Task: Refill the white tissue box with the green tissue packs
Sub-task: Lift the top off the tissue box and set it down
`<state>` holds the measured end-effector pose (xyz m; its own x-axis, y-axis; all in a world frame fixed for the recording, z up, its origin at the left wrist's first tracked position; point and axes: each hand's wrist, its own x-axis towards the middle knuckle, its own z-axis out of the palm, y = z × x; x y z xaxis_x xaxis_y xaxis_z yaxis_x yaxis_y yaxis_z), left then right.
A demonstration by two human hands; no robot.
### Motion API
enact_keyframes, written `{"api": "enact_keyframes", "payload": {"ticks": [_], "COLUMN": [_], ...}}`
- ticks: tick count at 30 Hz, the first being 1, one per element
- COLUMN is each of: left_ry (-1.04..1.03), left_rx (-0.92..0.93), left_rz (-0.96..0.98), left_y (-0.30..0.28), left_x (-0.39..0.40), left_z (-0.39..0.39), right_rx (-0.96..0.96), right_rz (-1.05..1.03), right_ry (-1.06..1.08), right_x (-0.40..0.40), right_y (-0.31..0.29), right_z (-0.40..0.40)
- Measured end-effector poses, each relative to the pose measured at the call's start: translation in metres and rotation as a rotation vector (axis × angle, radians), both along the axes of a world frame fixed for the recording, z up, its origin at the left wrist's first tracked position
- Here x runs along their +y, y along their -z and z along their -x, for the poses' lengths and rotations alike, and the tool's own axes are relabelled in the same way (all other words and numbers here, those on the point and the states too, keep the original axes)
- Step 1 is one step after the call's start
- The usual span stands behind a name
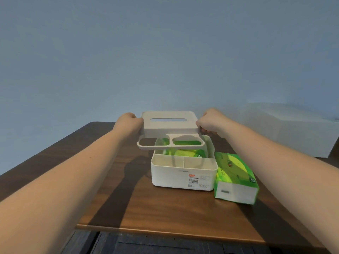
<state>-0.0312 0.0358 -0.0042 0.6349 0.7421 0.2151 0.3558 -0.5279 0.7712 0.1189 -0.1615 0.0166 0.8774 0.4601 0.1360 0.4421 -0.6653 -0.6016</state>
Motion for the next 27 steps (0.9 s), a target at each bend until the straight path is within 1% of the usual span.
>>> {"api": "enact_keyframes", "payload": {"ticks": [3,6,8,13,16,20,27], "left_ry": [-0.080,-0.148,-0.176,-0.266,-0.286,-0.281,-0.300], "left_rx": [-0.006,0.037,0.096,0.239,0.298,0.378,0.381], "left_rz": [-0.032,-0.054,-0.055,-0.052,-0.045,-0.027,-0.040], "left_y": [0.004,0.012,0.020,0.048,0.068,0.087,0.102], "left_x": [0.024,0.052,0.072,0.110,0.125,0.140,0.156], "left_z": [0.010,0.026,0.038,0.061,0.066,0.070,0.074], "right_rx": [-0.029,-0.087,-0.119,-0.147,-0.207,-0.194,-0.164], "right_rz": [0.022,0.094,0.169,0.435,0.541,0.669,0.855], "right_ry": [-0.044,-0.117,-0.166,-0.246,-0.240,-0.243,-0.334], "right_x": [0.029,0.064,0.089,0.144,0.171,0.195,0.210], "right_y": [-0.008,-0.013,-0.014,-0.005,0.011,0.032,0.049], "right_z": [0.008,0.020,0.031,0.059,0.064,0.068,0.076]}}
